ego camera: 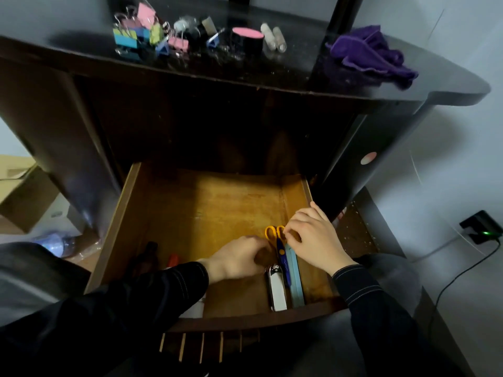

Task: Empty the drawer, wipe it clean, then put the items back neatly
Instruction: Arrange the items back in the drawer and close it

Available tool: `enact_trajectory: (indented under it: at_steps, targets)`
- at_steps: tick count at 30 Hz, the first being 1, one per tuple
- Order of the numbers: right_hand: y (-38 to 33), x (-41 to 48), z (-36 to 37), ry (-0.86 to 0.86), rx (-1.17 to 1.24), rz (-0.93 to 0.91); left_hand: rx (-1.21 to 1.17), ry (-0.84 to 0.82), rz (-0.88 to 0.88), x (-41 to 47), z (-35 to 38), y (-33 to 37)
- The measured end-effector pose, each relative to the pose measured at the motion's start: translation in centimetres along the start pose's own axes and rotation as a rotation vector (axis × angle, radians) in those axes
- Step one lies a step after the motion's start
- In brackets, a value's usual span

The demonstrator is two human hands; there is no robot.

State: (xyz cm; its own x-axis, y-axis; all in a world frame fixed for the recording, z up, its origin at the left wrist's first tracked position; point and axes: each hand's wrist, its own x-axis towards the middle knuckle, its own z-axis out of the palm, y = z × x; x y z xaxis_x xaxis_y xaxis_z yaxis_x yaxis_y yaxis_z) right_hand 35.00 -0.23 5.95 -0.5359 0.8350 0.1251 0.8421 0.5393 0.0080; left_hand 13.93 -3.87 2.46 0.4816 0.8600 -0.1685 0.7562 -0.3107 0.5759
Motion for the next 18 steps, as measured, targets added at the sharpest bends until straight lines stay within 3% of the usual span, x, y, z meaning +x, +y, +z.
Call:
enact_trajectory:
  at_steps: [2,4,10,14,18]
  targets:
    - [-0.4,-0.1,-1.8,-0.092,0.057,0.007,-0.002,0.105,0.008,-0.5,-2.0,0.3]
    - [-1.2,0.1,-4.6,-0.076,0.157,0.024,-0.019,0.249,0.024,-1.3,-4.2,0.8]
    - [-4.9,2.9,-16.4,0.424,0.392,-0.071,-0.064,0.697,0.174,-4.3,-13.2,4.4]
    - [-6.4,8.1,-22.3,0.703,0.416,-0.024,-0.090,0.864,0.249,-6.1,-18.8,6.8]
    - [-5.8,13.5,-24.0,0.464,0.370,0.160,-0.032,0.943,0.297,-7.7,-22.2,7.4]
